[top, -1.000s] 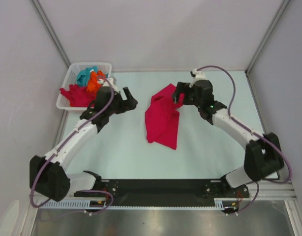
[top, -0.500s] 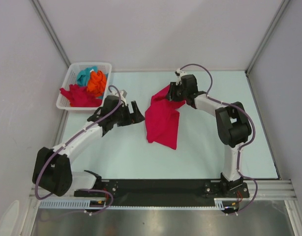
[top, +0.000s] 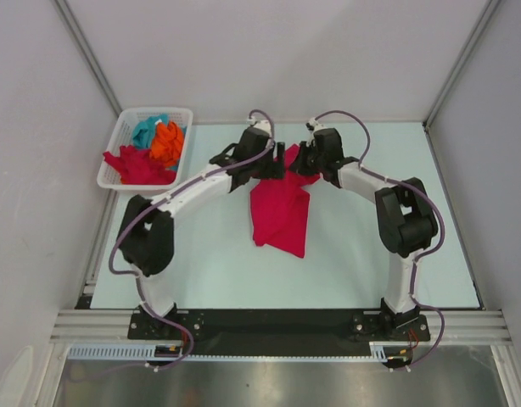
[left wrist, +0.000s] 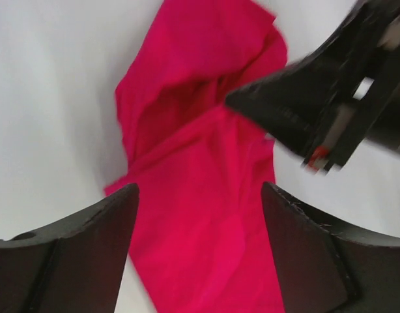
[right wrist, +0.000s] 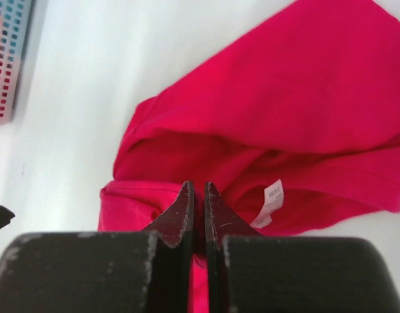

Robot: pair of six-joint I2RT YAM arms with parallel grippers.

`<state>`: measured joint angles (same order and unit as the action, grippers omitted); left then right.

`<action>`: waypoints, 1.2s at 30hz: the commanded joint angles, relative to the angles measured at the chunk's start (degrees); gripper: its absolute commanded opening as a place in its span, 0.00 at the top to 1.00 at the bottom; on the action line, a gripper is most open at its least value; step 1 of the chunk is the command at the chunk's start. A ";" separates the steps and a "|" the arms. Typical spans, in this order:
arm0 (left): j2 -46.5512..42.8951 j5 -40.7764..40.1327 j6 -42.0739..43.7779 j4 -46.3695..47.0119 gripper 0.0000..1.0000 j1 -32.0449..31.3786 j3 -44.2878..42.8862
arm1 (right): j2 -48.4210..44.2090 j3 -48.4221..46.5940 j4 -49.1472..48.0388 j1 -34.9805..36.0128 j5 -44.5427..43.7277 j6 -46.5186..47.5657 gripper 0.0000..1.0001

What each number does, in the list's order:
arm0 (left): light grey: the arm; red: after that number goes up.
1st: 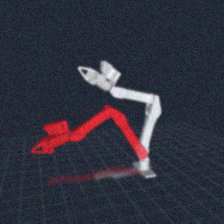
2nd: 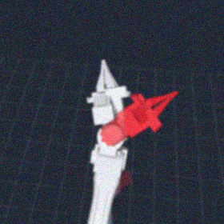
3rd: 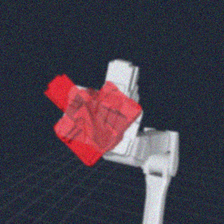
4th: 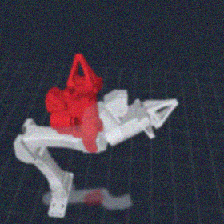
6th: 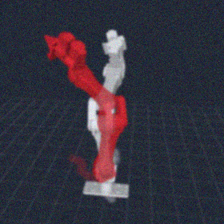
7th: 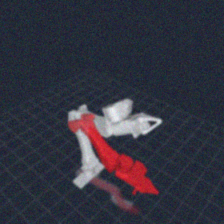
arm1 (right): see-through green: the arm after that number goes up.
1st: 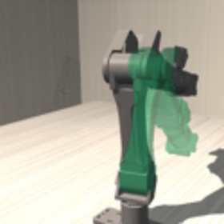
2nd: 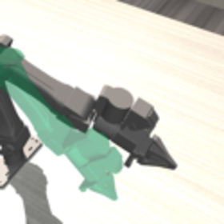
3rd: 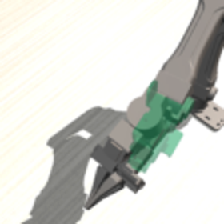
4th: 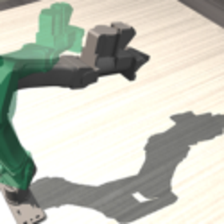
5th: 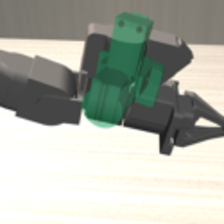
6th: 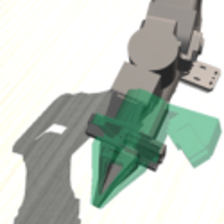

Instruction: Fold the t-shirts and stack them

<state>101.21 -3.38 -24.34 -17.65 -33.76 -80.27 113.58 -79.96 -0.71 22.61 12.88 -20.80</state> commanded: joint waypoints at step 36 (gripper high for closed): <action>22.73 -22.65 10.55 -8.63 0.74 -9.22 -19.84 | -0.20 0.51 -0.70 -3.27 2.32 -3.64 1.00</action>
<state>126.06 -22.65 -13.93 -26.57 -43.09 -100.92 113.84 -79.50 0.47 19.59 15.53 -24.01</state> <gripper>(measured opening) 0.352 0.049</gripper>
